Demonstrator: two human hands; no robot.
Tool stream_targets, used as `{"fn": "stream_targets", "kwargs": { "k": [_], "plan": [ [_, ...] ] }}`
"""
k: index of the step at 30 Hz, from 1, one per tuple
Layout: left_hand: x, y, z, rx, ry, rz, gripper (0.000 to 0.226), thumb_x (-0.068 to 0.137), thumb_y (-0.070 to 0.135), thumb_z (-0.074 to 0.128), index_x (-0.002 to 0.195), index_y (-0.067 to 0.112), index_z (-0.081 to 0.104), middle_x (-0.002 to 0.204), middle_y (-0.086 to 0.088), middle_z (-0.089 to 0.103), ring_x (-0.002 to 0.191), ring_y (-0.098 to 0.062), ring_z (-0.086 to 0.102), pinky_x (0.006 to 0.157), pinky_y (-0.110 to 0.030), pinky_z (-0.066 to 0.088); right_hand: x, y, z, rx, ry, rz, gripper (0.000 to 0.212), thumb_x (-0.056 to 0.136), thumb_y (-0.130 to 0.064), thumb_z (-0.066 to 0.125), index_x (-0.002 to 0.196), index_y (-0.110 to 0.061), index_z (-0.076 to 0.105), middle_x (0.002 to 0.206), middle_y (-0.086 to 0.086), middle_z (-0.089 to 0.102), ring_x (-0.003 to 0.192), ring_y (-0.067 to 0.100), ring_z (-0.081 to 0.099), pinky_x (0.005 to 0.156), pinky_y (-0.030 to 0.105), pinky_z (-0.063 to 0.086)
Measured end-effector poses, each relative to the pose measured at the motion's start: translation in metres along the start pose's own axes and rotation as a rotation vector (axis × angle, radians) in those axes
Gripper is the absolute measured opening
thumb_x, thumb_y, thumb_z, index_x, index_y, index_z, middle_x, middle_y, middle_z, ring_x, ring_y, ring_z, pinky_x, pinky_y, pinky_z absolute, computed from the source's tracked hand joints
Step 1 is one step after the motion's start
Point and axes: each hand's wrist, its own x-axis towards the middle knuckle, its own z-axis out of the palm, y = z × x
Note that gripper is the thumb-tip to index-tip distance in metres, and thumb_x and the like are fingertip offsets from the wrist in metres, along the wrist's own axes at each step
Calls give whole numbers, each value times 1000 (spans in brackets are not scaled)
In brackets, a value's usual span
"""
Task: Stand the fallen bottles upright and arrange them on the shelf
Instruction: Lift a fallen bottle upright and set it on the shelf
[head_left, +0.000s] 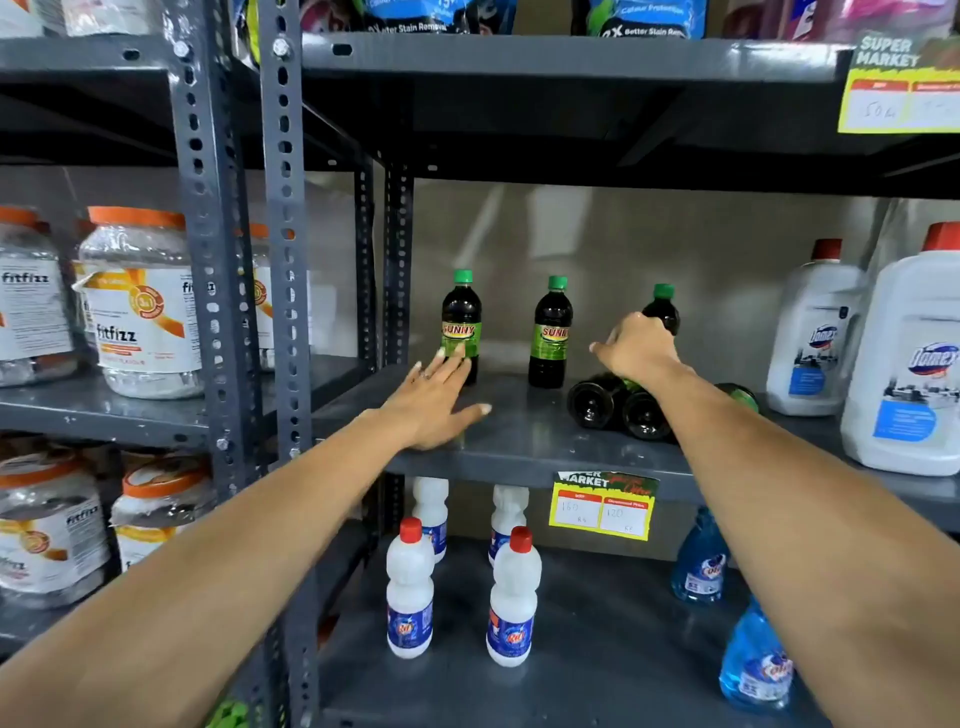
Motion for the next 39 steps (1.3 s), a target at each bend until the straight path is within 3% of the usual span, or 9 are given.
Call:
{"fn": "stream_targets", "kwargs": {
  "k": [3,8,16,19,22,26,31,35,39],
  "plan": [
    [-13,-10,7,-172,-182,-92,78,95,61,30,153,15,4,160,-1,-10,145,-16,-10,117,-39,-2,0,0,6,-72,-16,44,30,85,-29,68,93,0,64,98,21,67,98,40,66,74,35,51],
    [-29,-15,2,-144,-230,-81,91,83,79,15,151,20,22,161,4,4,146,-11,-2,119,-39,4,2,-2,15,-233,-64,107,50,84,-38,70,113,2,61,117,20,64,109,38,63,79,37,51],
    [-44,-22,-5,13,-230,-72,115,57,97,18,151,30,22,159,12,17,144,-13,19,115,-43,22,19,-9,31,-83,-359,311,34,84,-30,59,104,-3,59,81,14,61,50,29,70,55,35,60],
    [-47,-29,-6,45,-239,-64,117,56,97,28,151,30,19,159,13,16,144,-13,18,112,-42,20,29,-5,42,-2,-458,387,51,78,-36,65,116,-3,57,83,21,62,47,34,69,32,26,47],
    [-49,-31,-3,72,-186,-59,122,52,100,29,150,29,23,158,10,21,142,-16,23,110,-43,25,33,-1,48,61,-463,402,59,75,-37,68,120,-1,58,96,24,68,49,36,70,29,22,43],
    [-52,-31,4,146,-74,-62,123,50,102,23,147,27,32,155,8,30,138,-18,33,105,-44,35,20,-9,47,199,-356,353,58,77,-44,69,116,-1,61,97,17,69,58,32,72,33,24,46],
    [-52,-28,4,163,-47,-72,122,51,101,21,147,27,33,155,8,30,139,-17,33,104,-43,37,-10,-28,56,313,-123,278,77,81,-46,68,134,-1,36,128,17,55,106,36,63,42,29,47],
    [-56,-27,4,157,-37,-102,120,53,99,25,148,25,31,156,7,28,140,-16,29,107,-42,34,-26,-41,71,454,-47,184,68,84,-42,64,131,-3,33,124,20,56,96,40,65,42,35,52],
    [-57,-29,0,79,-97,-134,125,50,99,29,150,25,25,158,8,21,143,-15,22,110,-42,28,-39,-49,88,540,0,57,89,86,-43,61,151,-10,10,121,18,60,102,42,65,75,50,57]
  ]
}}
